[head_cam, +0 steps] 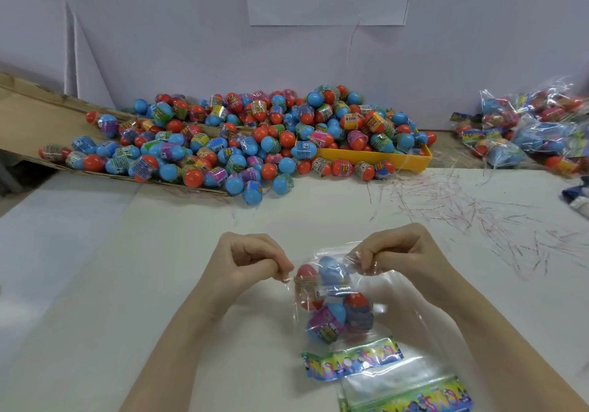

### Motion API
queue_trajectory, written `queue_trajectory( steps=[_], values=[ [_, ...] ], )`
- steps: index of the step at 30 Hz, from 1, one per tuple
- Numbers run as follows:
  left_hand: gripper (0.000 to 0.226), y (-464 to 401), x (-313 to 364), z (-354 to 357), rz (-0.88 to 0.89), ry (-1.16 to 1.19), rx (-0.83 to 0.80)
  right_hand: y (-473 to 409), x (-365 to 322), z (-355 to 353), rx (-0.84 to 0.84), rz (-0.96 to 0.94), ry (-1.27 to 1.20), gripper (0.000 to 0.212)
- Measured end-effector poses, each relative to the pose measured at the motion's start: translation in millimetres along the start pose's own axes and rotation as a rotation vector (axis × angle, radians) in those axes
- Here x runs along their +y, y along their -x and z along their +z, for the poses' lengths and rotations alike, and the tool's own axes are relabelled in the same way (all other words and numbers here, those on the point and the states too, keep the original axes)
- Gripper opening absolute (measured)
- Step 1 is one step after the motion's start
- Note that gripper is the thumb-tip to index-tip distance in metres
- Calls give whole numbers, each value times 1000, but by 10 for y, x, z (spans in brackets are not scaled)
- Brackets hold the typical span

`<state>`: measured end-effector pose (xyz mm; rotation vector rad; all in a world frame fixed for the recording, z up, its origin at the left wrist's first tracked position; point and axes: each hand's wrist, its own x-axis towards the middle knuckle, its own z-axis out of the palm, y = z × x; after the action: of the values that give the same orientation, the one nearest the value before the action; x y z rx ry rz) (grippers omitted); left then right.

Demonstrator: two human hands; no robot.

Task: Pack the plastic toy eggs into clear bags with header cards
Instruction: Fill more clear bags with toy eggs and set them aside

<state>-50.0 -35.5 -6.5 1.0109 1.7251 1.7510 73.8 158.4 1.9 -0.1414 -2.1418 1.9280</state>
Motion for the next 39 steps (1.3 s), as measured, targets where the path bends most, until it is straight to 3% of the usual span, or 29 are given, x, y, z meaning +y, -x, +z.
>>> queue_trajectory(
  steps=[2,5,14,17,21,23,24,27,29,35,39],
  values=[
    [7,8,23,16,-2,1,-4,3,17,-5,-10,-15,-1,33],
    [23,4,25,38,-38,-38,53,1,36,-5,-19,-36,-13,39],
    [17,-6,24,41,-55,-44,52,-33,55,-52,-15,20,81,56],
    [17,-8,23,26,-42,-40,44,-14,-4,-135,4,38,180,45],
    [18,-3,25,25,-25,-38,34,11,-50,-212,254,-97,158,50],
    [18,-4,25,35,-14,-31,29,19,-88,-135,328,-149,119,27],
    [18,-7,21,38,-10,-30,29,22,-105,-66,292,-134,126,16],
    [17,-10,27,37,0,-25,10,17,-73,108,16,11,325,43],
    [17,-9,26,36,3,-17,6,7,-59,152,-82,90,429,56],
    [21,-4,38,34,3,5,-22,21,-96,-7,-213,170,224,51],
    [27,17,7,36,-28,50,8,19,-68,2,-154,189,132,46]
  ],
)
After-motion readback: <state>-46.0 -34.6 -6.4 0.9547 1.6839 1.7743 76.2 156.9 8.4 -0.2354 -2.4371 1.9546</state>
